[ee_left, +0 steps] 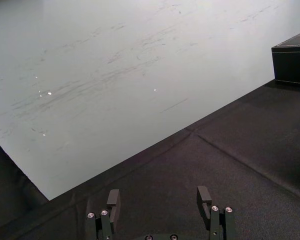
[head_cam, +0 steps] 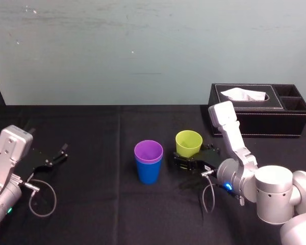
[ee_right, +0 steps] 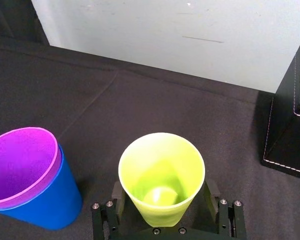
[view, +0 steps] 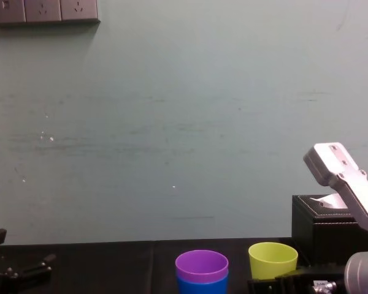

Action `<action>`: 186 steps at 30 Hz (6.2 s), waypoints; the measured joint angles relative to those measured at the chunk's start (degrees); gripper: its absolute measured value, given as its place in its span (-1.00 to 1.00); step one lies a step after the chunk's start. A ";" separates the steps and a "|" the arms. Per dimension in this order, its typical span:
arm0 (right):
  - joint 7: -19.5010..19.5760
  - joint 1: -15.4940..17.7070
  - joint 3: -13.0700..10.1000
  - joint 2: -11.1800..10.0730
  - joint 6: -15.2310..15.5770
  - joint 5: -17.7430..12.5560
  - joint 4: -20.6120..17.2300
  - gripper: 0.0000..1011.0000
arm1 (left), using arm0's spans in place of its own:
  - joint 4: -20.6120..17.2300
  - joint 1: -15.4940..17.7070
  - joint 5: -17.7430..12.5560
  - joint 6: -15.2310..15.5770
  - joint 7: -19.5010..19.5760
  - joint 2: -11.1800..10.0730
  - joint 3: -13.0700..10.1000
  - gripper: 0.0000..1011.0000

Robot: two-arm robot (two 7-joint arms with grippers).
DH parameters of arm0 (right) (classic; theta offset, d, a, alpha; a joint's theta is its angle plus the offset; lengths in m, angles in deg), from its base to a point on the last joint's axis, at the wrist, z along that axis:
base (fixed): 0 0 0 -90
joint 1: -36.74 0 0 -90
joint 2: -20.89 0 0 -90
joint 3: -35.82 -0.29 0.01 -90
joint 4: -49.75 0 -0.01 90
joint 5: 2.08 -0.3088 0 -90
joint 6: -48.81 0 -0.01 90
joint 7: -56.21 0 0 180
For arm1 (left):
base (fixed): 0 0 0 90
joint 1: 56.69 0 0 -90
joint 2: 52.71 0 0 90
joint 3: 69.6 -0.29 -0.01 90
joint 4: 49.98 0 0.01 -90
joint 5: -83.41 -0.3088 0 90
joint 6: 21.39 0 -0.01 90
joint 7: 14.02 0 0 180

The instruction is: Stack the three plastic cups sequentially using one hand.

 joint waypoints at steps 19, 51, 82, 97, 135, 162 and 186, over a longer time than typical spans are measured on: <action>-0.03 0.01 0.02 -0.01 -0.02 -0.02 -0.03 0.73 | 0.00 0.00 0.00 0.00 0.00 0.00 0.00 0.98; -2.71 0.97 0.67 -3.27 6.80 1.04 -9.14 0.41 | 0.00 0.00 0.00 0.00 0.00 0.00 0.00 0.98; -8.41 -2.15 4.48 -6.47 14.08 -1.59 -22.87 0.41 | 0.00 0.00 0.00 0.00 0.00 0.00 0.00 0.98; -9.25 -3.48 7.19 -6.09 14.08 -3.65 -20.97 0.41 | 0.00 0.00 0.00 0.00 0.00 0.00 0.00 0.98; -7.92 -3.98 9.91 -6.07 9.23 -6.31 -15.38 0.41 | 0.00 0.00 0.00 0.00 0.00 0.00 0.00 0.98; -7.43 -4.65 10.80 -5.83 8.57 -6.56 -13.21 0.41 | 0.00 0.00 0.00 0.00 0.00 0.00 0.00 0.98; -7.40 -4.79 11.50 -5.40 8.31 -6.01 -11.11 0.41 | 0.00 0.00 0.00 0.00 0.00 0.00 0.00 0.98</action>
